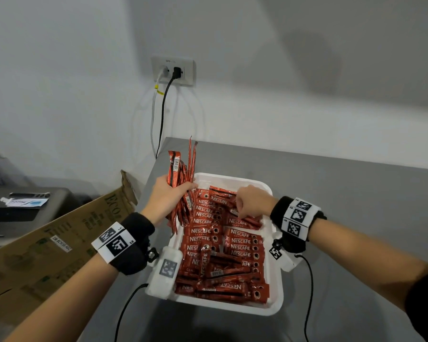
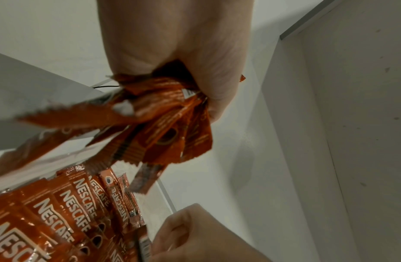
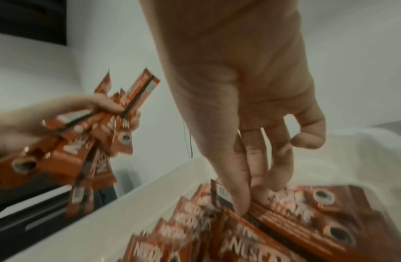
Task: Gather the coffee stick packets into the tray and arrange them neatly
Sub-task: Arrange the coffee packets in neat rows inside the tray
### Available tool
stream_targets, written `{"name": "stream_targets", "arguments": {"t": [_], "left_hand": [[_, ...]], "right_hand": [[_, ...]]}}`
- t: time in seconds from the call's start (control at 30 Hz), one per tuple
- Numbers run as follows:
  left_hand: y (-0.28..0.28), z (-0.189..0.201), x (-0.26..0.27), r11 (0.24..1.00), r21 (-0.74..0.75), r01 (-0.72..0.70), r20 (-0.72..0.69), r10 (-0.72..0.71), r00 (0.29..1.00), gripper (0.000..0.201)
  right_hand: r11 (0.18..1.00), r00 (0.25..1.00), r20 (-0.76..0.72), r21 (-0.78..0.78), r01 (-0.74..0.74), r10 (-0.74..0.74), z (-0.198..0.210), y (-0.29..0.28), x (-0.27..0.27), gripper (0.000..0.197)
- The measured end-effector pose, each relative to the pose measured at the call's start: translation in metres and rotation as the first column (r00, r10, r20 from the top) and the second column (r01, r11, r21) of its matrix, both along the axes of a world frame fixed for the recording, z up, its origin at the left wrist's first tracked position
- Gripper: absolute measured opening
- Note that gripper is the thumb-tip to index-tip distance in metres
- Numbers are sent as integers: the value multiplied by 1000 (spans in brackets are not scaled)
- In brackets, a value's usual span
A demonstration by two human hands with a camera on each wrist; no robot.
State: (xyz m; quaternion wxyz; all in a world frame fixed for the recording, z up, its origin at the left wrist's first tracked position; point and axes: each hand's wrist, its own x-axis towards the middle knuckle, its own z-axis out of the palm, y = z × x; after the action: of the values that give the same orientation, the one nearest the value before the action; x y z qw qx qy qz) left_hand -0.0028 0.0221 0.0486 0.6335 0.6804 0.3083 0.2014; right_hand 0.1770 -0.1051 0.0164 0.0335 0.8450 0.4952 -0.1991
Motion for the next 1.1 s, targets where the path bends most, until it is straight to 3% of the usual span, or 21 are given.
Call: {"name": "stream_targets", "arguments": {"t": [0.13, 0.2, 0.3, 0.43, 0.53, 0.6, 0.67, 0.73, 0.97, 1.1], "left_hand": [[0, -2, 2, 1000, -3, -6, -14, 6, 1000, 6], [-1, -1, 3, 1000, -10, -5, -17, 4, 1000, 6], [-2, -1, 4, 1000, -15, -7, -17, 6, 1000, 6], [-4, -1, 3, 1000, -12, 3, -17, -3, 1000, 6], [-4, 0, 1, 1000, -10, 10, -17, -11, 1000, 6], [-4, 0, 1, 1000, -10, 17, -20, -17, 1000, 5], [-5, 0, 1, 1000, -17, 21, -24, -21, 999, 5], [-7, 0, 2, 1000, -10, 28, -29, -29, 999, 5], [-3, -1, 0, 1000, 2, 26, -29, -26, 999, 5], [-4, -1, 1, 1000, 1, 16, -26, -16, 1000, 7]], "right_hand": [[971, 992, -110, 226, 82, -58, 21, -11, -1, 14], [983, 967, -256, 180, 25, 22, 28, -22, -23, 17], [984, 884, -436, 11, -180, 167, 20, -39, -60, 11], [963, 849, -477, -22, -269, 227, 3, -45, -75, 24], [995, 919, -381, 52, -87, 100, -1, -37, -45, 20], [985, 967, -249, 147, 93, -54, -1, -31, -11, 10], [968, 985, -75, 188, 166, -155, -4, -24, 17, 9], [968, 982, 7, 173, 184, -188, -11, -16, 31, 16], [992, 988, 88, 48, 119, -123, -25, 0, 30, 27], [996, 989, 122, 27, 86, -89, -27, 1, 28, 11]]}}
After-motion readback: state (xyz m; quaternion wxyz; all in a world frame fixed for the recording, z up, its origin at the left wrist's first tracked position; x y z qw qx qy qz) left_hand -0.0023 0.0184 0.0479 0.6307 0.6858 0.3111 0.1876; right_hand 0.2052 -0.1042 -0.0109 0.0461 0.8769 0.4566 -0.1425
